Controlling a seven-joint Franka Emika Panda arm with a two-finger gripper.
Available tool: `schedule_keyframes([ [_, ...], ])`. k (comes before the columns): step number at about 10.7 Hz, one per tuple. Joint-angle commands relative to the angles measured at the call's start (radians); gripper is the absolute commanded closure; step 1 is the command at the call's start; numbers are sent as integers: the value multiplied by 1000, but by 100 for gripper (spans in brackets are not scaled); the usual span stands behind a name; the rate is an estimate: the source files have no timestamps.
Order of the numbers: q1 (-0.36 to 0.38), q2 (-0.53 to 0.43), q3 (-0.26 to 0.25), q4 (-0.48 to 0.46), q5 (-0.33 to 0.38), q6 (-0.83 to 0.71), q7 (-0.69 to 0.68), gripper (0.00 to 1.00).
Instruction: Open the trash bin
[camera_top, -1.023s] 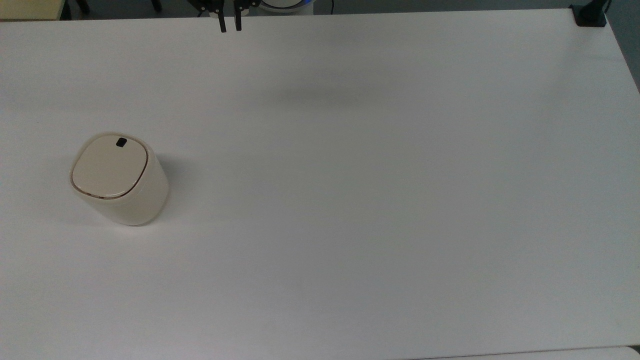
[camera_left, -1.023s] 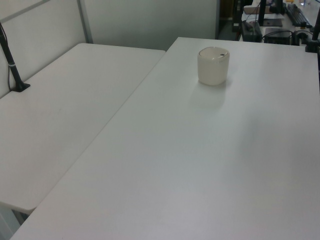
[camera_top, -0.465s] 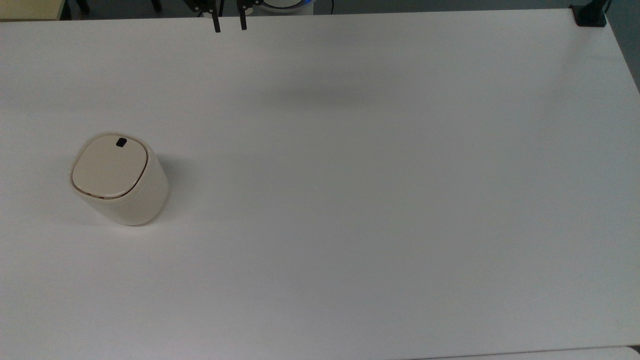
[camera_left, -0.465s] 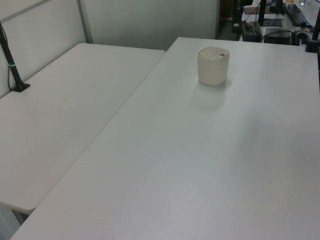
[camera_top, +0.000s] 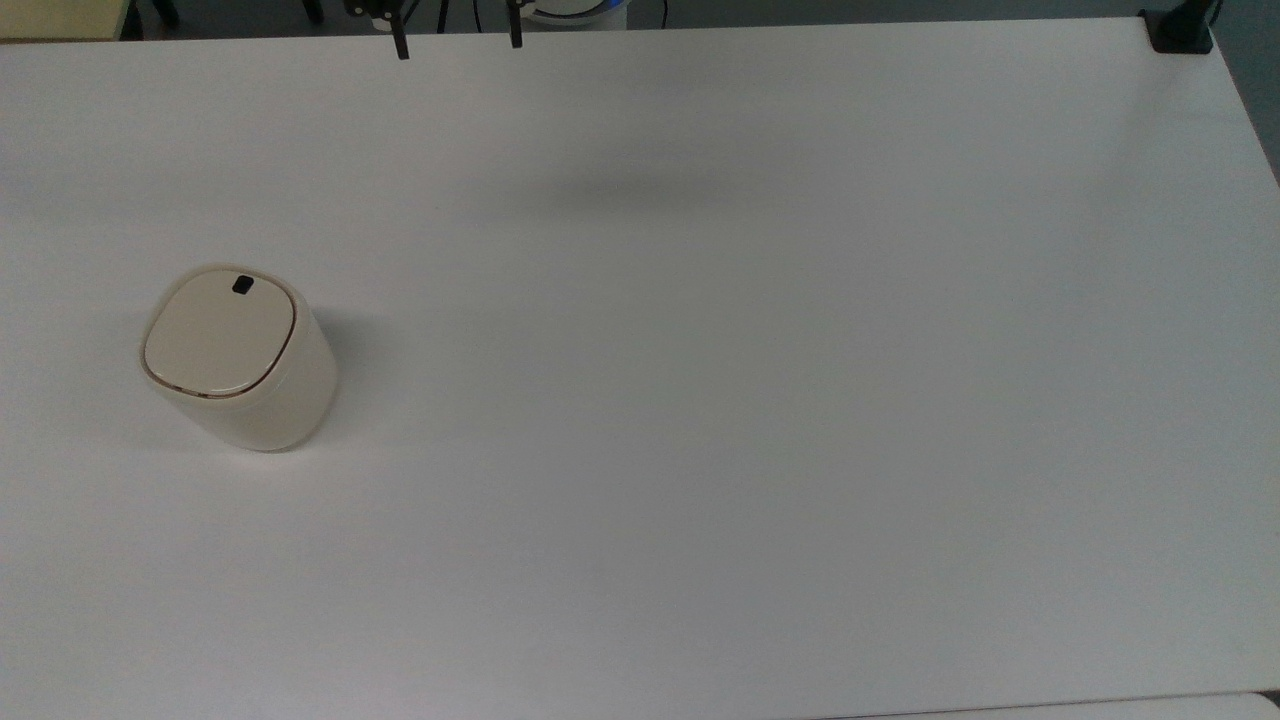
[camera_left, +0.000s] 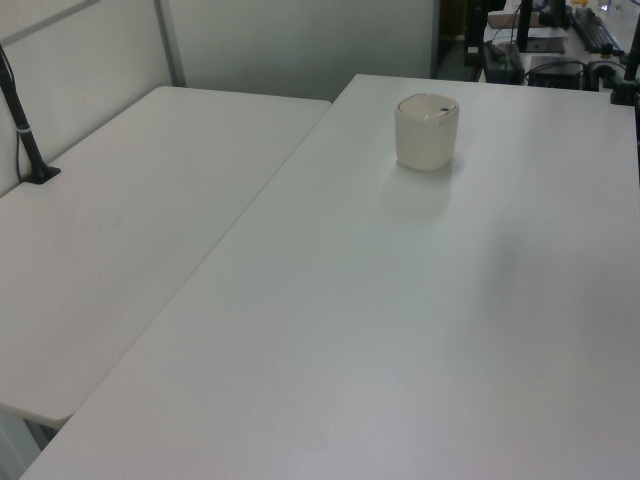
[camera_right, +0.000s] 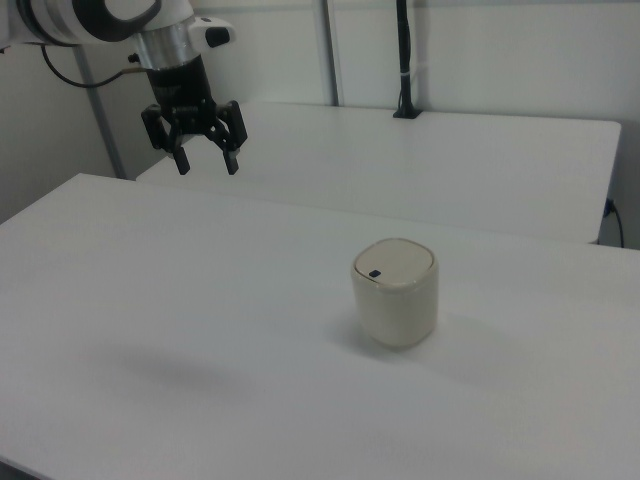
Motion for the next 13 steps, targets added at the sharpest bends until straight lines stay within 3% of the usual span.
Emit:
schedule_keyframes([
  [1, -1, -17, -3, -18, 19, 17, -11, 8],
  [2, -2, -17, -4, -18, 19, 18, -11, 9],
  [4, -4, -17, -4, -18, 19, 23, -13, 20],
  [6, -11, -16, -6, -18, 19, 27, -21, 41],
  [9, -28, -12, -6, -18, 18, 81, -13, 82],
  [10, -37, -6, -6, -18, 15, 107, -17, 89],
  [13, -77, 0, -18, -3, 19, 129, -14, 89],
])
